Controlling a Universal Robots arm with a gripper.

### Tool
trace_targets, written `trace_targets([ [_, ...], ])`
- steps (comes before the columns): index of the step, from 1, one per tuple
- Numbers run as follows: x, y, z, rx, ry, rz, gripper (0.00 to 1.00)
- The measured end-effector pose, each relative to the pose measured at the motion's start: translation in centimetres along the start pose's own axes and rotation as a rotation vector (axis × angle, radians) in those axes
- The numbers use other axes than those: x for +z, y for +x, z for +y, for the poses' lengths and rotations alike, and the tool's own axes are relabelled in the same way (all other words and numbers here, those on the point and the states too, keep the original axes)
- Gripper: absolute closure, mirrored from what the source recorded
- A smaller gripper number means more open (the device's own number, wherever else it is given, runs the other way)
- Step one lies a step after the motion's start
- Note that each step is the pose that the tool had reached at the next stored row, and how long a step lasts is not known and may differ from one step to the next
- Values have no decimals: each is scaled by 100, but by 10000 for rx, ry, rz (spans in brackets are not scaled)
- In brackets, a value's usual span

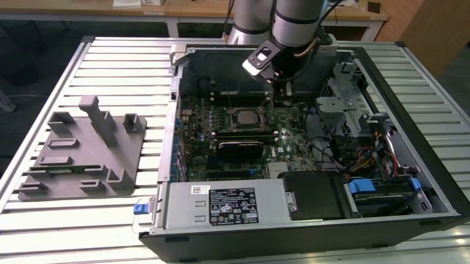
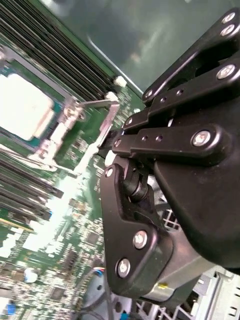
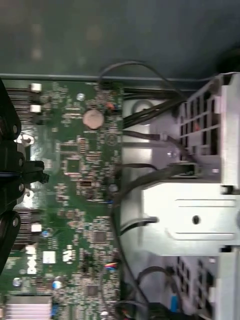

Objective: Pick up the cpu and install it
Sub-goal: 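Close the cpu cover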

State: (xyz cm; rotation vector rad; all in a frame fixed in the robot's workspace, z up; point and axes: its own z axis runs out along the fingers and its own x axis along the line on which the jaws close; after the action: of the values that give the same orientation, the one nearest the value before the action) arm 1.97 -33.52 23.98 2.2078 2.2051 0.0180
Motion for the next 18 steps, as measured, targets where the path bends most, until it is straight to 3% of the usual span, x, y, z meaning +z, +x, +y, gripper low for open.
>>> trace_targets([
  [6, -3, 0, -186, 1, -77, 3, 89],
  [18, -4, 0, -202, 1, -80, 1, 89],
])
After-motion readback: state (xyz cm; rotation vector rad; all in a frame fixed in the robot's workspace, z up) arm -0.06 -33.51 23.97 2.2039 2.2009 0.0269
